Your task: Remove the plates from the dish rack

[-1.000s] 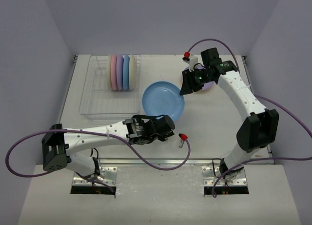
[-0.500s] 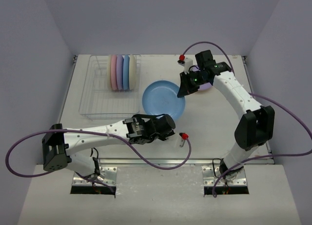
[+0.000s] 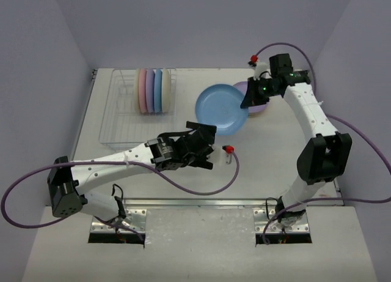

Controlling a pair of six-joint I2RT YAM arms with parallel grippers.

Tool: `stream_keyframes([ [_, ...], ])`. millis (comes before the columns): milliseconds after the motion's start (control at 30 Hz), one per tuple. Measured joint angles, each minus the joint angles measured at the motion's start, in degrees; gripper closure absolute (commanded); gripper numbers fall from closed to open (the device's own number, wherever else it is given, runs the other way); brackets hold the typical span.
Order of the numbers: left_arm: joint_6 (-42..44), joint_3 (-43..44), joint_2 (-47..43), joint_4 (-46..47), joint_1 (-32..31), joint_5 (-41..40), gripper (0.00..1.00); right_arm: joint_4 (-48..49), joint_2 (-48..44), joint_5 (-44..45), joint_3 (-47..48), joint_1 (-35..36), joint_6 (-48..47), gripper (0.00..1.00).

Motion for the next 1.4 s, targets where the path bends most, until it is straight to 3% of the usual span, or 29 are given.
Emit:
stream_keyframes([
  [167, -6.63, 9.32, -1.07, 1.08, 12.5, 3.25, 0.0, 1.75, 4.53, 0.08, 7.11, -13.88, 2.83, 1.0],
  [267, -12.68, 15.59, -2.26, 2.29, 20.9, 5.55, 0.0, 2.29, 7.89, 1.08, 10.26, -18.07, 4.04, 1.0],
  [500, -31.09, 25.18, -5.76, 1.79, 41.39, 14.24, 0.0, 2.35, 19.42, 2.34, 21.85, -17.75, 5.74, 1.0],
  [667, -41.13, 24.77, -7.21, 0.7, 53.71, 21.48, 0.01, 2.76, 27.14, 2.72, 26.98, -17.48, 6.08, 1.0],
  [867, -48.01, 19.66, -8.19, -0.79, 58.47, 28.92, 0.02, 3.06, 34.14, 4.15, 28.32, -17.47, 6.1, 0.99],
  [967, -49.53, 17.85, -8.15, -1.27, 59.82, 31.77, 0.02, 3.14, 36.25, 4.97, 28.3, -17.47, 6.08, 0.94],
  [1033, -50.08, 17.47, -8.14, -1.37, 60.4, 32.42, 0.01, 3.38, 36.97, 5.06, 28.32, -17.47, 6.24, 0.8],
  [1133, -51.22, 17.44, -8.05, -1.34, 60.84, 32.92, 0.01, 3.76, 37.35, 5.33, 28.32, -17.47, 6.51, 0.73],
  [1300, -53.83, 18.03, -6.08, -1.67, 63.9, 36.48, 0.03, 5.26, 37.91, 7.91, 28.36, -17.47, 6.34, 0.75],
  [1400, -55.37, 18.4, -3.72, -1.98, 67.44, 38.75, 0.03, 5.91, 38.39, 9.16, 28.61, -17.56, 6.26, 0.58],
])
